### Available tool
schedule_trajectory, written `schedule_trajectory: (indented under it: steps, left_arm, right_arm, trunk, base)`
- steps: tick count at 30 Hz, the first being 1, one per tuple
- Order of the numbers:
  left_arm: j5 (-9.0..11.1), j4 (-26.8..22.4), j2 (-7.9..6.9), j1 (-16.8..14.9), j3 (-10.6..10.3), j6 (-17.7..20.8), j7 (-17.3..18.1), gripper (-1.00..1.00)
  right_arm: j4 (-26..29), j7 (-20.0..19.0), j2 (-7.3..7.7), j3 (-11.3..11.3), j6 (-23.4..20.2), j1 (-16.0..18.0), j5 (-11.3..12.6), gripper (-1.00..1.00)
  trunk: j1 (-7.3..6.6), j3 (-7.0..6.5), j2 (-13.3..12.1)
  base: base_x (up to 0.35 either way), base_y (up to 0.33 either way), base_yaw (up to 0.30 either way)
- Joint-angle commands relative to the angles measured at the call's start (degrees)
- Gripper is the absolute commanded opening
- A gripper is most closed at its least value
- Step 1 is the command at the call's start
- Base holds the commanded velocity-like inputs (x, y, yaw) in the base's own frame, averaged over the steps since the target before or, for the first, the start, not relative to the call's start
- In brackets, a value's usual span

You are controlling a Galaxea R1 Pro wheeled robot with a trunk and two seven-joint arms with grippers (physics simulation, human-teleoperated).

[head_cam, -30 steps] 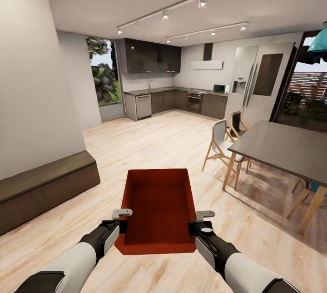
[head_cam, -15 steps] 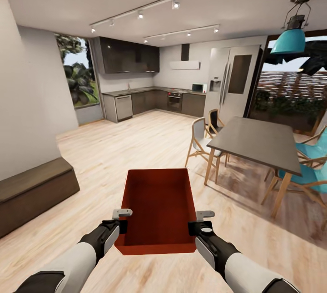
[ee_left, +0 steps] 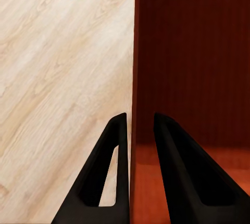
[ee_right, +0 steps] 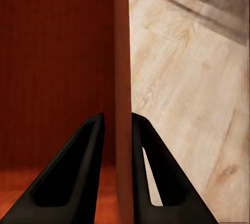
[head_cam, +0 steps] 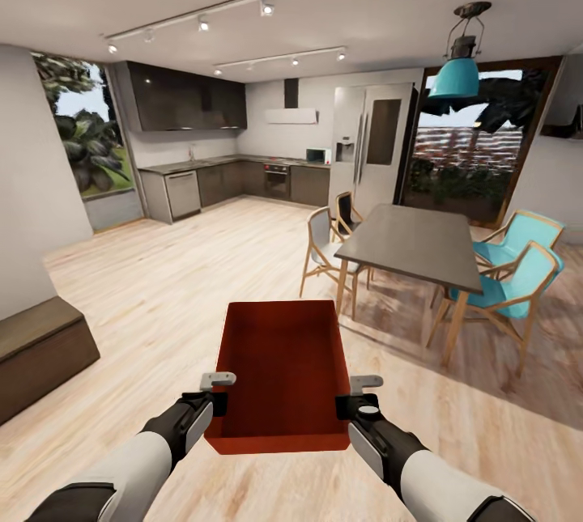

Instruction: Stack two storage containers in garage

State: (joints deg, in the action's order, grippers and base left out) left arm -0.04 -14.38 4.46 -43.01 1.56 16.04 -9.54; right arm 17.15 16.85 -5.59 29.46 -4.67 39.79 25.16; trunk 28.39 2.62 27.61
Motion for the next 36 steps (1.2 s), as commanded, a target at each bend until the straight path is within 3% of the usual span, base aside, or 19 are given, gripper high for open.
schedule_trajectory:
  steps: [1,36]
  left_arm:
    - [-0.08,-0.03,-0.77,0.03,0.15,0.4,-0.31,-1.0]
    - [-0.05,-0.03,-0.77,0.03,0.17,0.4,-0.31,-1.0]
  right_arm:
    - [2.1,0.2,0.05,-0.37,0.81,0.11,-0.11,-1.0]
    - [2.1,0.2,0.05,-0.37,0.81,0.11,-0.11,-1.0]
  trunk:
    - [0.03,0.13,0.12]
    - [0.03,0.13,0.12]
  base:
    - [0.0,0.0,-0.293]
    - [0.0,0.0,-0.293]
